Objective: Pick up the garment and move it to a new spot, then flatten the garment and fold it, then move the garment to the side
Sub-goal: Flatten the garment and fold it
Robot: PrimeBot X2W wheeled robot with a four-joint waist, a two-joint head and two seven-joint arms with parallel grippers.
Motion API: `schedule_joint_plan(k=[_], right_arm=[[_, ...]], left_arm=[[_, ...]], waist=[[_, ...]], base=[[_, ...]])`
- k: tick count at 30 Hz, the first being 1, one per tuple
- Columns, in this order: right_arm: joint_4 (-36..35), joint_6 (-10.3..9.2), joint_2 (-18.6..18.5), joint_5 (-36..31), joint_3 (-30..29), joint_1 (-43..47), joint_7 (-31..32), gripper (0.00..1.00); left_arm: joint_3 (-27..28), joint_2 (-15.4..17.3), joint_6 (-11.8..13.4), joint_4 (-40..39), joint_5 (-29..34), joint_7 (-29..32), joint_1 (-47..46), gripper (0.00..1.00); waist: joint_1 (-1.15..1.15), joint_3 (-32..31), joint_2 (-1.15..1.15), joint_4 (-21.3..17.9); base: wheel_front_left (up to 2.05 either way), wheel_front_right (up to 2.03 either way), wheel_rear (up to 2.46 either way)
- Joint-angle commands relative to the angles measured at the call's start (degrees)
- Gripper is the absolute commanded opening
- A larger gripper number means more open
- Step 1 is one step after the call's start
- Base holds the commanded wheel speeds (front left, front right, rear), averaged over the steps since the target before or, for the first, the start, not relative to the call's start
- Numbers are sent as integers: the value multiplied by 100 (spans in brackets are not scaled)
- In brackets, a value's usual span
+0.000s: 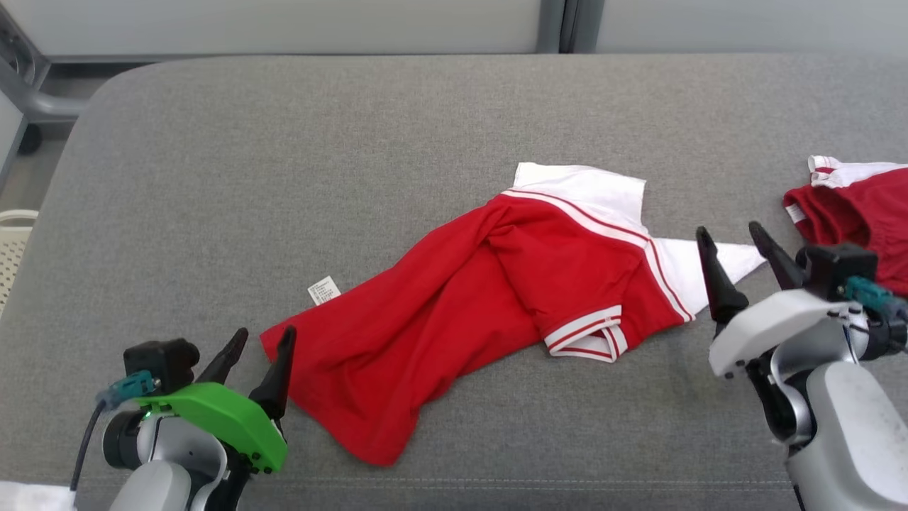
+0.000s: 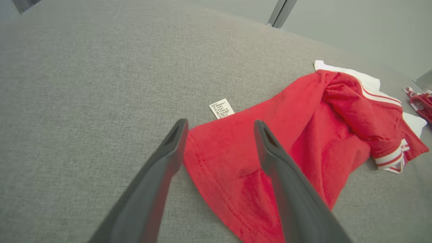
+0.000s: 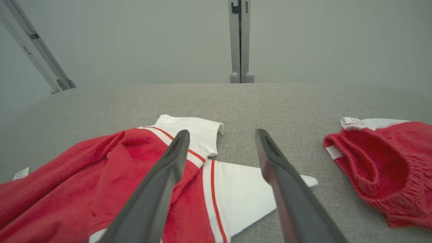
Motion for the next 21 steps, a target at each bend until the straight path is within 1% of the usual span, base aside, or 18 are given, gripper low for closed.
schedule_joint_plan(k=[1, 6, 10, 21], right_arm=[[138, -7, -145, 156, 97, -314, 105, 100], [581, -6, -559, 434, 376, -1082, 372, 100], [936, -6, -804, 623, 588, -1605, 579, 100], [1740, -6, -1248, 1024, 1110, -2619, 1005, 100]], left_arm=[[-30, -5, -73, 76, -107, 176, -250, 100], [-72, -72, -186, 358, -430, 690, -626, 100], [-70, -95, -264, 571, -613, 914, -906, 100], [-107, -159, -391, 868, -829, 1097, -1417, 100]], waist=[[0, 461, 0, 177], [0, 893, 0, 333], [0, 1182, 0, 452], [0, 1688, 0, 697]], base=[[0, 0, 0], [0, 0, 0], [0, 0, 0], [0, 0, 0]])
